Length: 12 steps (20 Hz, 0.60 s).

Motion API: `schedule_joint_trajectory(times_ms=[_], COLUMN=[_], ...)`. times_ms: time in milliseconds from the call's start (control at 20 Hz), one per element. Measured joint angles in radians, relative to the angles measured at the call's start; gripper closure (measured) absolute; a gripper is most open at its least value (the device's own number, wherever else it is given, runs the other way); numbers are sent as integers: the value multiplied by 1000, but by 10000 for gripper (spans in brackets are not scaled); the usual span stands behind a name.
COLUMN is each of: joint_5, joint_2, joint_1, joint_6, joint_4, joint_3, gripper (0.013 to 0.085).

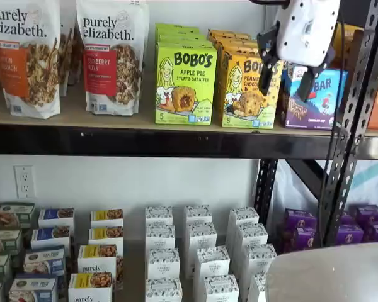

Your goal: Pick up the orange box on the top shelf, the fifth box from the left

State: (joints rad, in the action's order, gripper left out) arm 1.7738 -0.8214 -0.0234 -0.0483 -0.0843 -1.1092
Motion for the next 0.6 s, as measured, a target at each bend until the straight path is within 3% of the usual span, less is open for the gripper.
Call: schedule_joint_trajectory(times_ms=[600], joint_5=[-181], joint_2=[186], joint_1=[24], joint_6=[36], joint_4=[19], joint_3=[-95], gripper=[130])
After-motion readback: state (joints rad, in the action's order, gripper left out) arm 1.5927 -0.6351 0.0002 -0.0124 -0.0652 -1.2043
